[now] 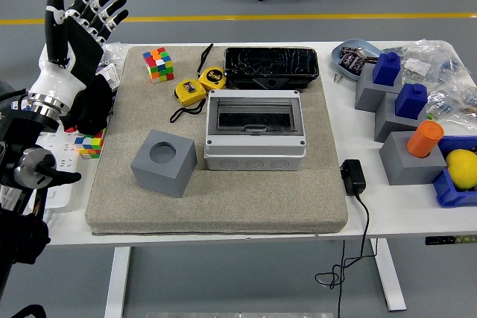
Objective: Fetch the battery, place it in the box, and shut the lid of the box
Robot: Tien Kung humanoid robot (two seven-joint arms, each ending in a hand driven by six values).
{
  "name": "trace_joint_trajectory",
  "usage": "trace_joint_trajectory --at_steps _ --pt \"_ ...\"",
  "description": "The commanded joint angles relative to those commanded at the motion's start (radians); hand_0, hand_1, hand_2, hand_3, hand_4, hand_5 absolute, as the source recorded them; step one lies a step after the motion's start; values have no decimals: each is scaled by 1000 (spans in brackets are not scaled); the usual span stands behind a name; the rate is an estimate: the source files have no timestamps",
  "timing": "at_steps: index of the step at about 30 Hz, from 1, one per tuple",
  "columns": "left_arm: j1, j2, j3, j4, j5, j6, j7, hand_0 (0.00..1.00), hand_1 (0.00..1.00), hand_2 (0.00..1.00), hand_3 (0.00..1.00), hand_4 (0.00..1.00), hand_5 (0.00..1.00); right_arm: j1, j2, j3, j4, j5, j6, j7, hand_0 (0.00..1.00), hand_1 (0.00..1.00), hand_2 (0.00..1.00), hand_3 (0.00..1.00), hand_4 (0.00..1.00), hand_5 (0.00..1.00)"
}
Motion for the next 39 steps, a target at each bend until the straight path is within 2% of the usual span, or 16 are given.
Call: trace_joint_trajectory --at_steps 1,7,13,16,20,21,26,27,32,38,39 --pt "12 4 0 9 51 16 -9 889 929 896 878 998 998 -1 0 0 0 0 0 0 856 802 780 797 998 998" --pt "47 8 -14 59 285 37 -26 896 931 893 874 998 998 -3 1 4 0 -3 1 2 856 802 780 796 998 998" --pt "88 17 -26 90 456 75 -31 901 931 890 868 998 998 -2 1 -1 0 -1 0 2 857 804 780 796 998 998" --pt "109 18 -18 105 512 87 -37 898 929 879 859 998 998 -4 0 -1 0 -3 0 1 858 803 780 797 998 998" --pt "126 12 -10 126 501 118 -74 898 929 879 859 998 998 -6 0 4 0 -8 1 1 858 803 780 797 998 998" --pt "130 11 -4 135 491 134 -96 881 882 835 815 998 998 -5 0 11 0 -15 1 3 860 804 781 796 998 998" --pt "132 10 10 165 499 198 -183 881 882 835 815 998 998 -2 1 56 0 -57 -1 16 860 804 781 796 998 998" --pt "132 9 11 169 500 200 -186 875 867 823 802 998 998 -2 1 64 0 -64 -1 17 919 834 790 792 998 998" --pt "143 -4 18 183 497 185 -167 875 867 823 802 998 998 -3 2 93 0 -92 -1 23 919 834 790 792 998 998" --pt "155 -27 20 159 478 174 -151 875 867 821 800 998 998 -5 2 102 0 -95 4 25 921 840 795 793 998 998" --pt "153 -28 22 156 478 175 -149 828 822 791 776 998 998 -5 3 116 0 -109 3 24 899 806 749 722 998 975"
